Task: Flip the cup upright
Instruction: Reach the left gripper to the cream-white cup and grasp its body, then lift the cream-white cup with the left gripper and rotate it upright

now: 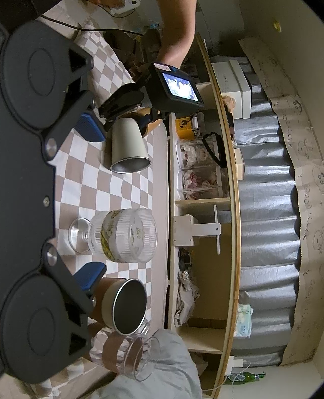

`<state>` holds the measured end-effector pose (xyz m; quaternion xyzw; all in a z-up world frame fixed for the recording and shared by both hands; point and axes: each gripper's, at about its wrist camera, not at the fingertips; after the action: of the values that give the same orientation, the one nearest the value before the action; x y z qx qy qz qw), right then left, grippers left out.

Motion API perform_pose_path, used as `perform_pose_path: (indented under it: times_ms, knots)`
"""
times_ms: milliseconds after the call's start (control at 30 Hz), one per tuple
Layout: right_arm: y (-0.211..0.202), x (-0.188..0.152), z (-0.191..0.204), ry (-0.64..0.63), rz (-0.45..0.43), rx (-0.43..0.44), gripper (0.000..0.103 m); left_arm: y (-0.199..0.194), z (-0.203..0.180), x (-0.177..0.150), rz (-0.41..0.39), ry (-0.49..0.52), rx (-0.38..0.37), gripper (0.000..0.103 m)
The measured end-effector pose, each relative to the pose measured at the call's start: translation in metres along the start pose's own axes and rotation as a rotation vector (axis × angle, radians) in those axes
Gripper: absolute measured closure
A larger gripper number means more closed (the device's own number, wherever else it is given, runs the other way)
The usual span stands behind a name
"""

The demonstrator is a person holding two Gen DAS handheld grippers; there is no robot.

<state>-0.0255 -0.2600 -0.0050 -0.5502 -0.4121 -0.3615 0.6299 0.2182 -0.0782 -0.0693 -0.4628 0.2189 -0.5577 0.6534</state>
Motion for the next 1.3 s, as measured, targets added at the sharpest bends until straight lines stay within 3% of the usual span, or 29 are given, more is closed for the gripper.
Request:
perform_pose_path:
  times_ms: [133,467,633,867,1067,1300]
  knots:
    - [-0.003,-0.002,0.001,-0.028,-0.014,-0.001,0.000,-0.007,0.000,0.002,0.007,-0.110,-0.039,0.044]
    - [-0.011,0.003,-0.009,0.028,-0.023,0.027,0.000,-0.034,-0.008,-0.019,0.050,-0.697,-0.249,0.044]
    - [-0.012,0.006,-0.017,0.091,-0.025,0.057,0.000,-0.051,-0.026,-0.033,0.016,-0.891,-0.299,0.044]
    - [-0.004,0.027,-0.024,0.212,0.012,0.139,0.000,-0.061,-0.050,-0.038,-0.092,-0.996,-0.282,0.044]
    - [0.032,0.050,-0.020,0.361,0.171,0.277,0.000,-0.061,-0.064,-0.051,-0.159,-1.025,-0.282,0.044]
    - [0.097,0.062,0.007,0.484,0.356,0.322,0.004,-0.064,-0.064,-0.066,-0.213,-1.025,-0.302,0.044]
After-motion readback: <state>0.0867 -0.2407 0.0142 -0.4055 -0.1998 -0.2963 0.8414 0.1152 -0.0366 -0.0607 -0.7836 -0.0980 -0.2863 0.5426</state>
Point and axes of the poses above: each gripper's, at about its wrist camera, not at the fingertips, and y roughly the way its jaws point, z to its left, x to its top, and after that the axes turned 2 degrees about -x, right-handed
